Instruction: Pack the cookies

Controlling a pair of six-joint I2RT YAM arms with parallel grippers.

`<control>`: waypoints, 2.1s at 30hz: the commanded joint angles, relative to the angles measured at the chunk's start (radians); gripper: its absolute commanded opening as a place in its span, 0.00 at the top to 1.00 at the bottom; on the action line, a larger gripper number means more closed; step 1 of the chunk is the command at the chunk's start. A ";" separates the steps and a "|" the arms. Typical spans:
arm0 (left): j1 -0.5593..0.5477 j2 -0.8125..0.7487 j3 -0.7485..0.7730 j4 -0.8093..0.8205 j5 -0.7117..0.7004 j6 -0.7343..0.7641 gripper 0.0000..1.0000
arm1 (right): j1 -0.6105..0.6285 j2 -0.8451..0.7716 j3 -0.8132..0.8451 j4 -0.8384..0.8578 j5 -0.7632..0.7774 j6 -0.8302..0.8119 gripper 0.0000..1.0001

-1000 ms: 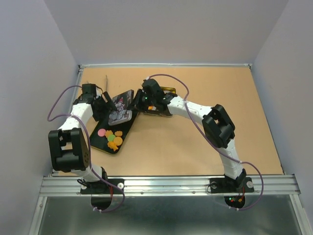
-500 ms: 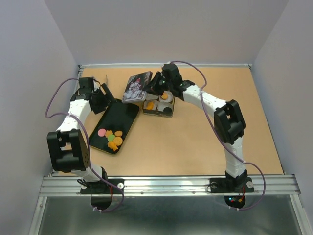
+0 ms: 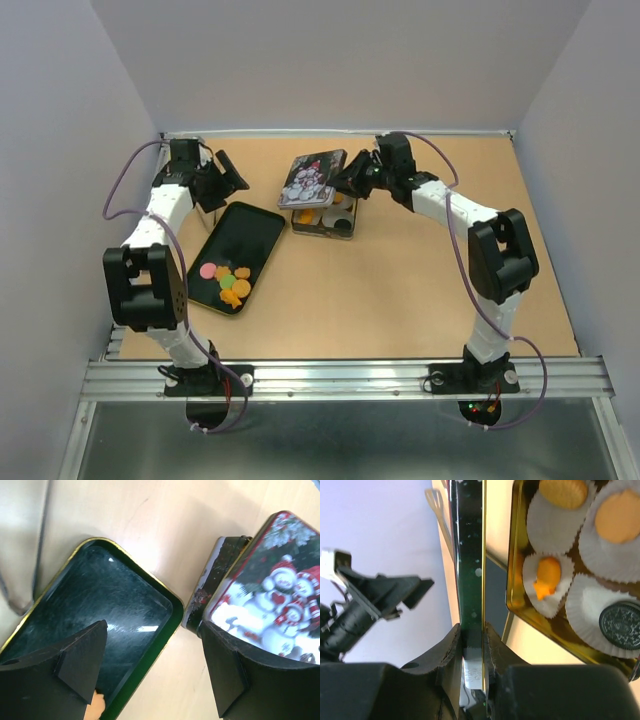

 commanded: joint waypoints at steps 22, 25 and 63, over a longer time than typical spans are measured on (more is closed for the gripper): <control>-0.208 0.318 0.266 0.092 0.104 -0.050 0.14 | -0.106 -0.057 -0.270 0.331 -0.230 0.070 1.00; -0.220 0.330 0.278 0.092 0.110 -0.050 0.14 | -0.109 -0.062 -0.296 0.352 -0.234 0.077 1.00; -0.448 0.442 0.610 -0.225 -0.136 0.059 0.14 | -0.205 -0.140 -0.484 0.253 -0.222 -0.011 0.96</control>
